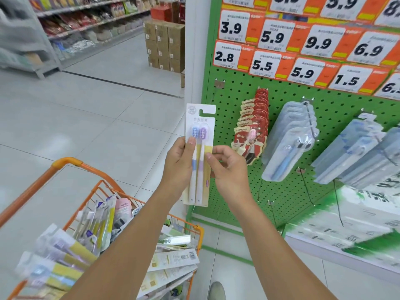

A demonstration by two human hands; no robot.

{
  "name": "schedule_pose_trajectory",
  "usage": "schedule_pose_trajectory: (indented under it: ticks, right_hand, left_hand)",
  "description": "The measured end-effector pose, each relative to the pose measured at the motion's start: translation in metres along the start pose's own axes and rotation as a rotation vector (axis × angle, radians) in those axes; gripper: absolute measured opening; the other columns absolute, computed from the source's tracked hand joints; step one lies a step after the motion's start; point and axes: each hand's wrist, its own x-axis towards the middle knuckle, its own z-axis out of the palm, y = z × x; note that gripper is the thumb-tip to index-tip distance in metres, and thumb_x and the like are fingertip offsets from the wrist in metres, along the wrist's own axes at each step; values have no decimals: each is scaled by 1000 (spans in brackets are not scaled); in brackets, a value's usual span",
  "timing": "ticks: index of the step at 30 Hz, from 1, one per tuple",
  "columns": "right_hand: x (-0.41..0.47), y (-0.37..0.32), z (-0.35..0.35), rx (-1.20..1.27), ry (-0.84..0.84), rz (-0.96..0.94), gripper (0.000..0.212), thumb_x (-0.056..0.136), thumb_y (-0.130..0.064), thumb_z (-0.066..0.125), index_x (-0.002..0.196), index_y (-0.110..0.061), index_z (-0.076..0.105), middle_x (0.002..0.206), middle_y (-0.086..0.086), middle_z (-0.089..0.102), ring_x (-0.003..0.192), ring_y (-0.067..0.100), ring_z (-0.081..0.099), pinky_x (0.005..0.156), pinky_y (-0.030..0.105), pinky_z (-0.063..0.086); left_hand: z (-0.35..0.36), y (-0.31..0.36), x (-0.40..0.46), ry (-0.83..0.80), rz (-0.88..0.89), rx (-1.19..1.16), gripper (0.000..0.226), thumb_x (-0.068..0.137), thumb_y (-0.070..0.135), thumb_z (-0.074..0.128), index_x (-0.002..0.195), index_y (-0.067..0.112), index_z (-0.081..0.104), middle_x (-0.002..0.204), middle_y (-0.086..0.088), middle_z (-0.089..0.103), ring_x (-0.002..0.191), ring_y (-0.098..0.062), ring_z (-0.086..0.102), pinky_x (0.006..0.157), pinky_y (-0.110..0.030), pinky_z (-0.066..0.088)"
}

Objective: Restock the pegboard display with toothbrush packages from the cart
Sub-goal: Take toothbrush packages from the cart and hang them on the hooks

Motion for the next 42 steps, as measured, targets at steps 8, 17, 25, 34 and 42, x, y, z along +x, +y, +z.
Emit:
schedule_pose_trajectory:
  ticks: [8,17,25,34,42]
  right_hand:
    - [22,13,6,-13,-4,78,11,94,-25,64,86,-28,71,87,3,75,84,31,71,79,58,58]
    - [53,22,19,-163,116,120,26,95,-29,67,114,-25,51,109,-12,58,102,10,57,86,29,47]
    - [75,36,22,-158,58,140,49,93,-28,69,138,-21,50,130,-11,54,123,10,51,106,31,42]
    - [74,43,24,-105,-27,220,47,96,-30,65,139,-23,48,134,-12,52,121,8,50,102,27,39]
    - [1,128,38,-286,-443,291,29,90,-21,75,116,-14,67,106,-1,68,93,8,64,83,26,53]
  left_hand:
    - [6,-15,21,-3,-49,54,33,104,41,47,106,14,65,89,-1,75,77,-12,70,65,-25,54]
    - [26,-23,73,64,-95,170,29,101,45,52,101,18,63,92,1,66,80,-11,59,75,-28,48]
    - [45,-15,152,-6,-97,288,27,102,35,54,111,10,59,83,7,55,74,-8,51,61,-15,41]
    - [44,-23,184,0,-176,386,51,94,49,63,125,9,58,112,-1,61,105,-18,58,83,-26,44]
    - [-84,-116,2,81,-296,449,9,96,31,65,97,22,67,91,0,73,84,-17,71,73,-31,53]
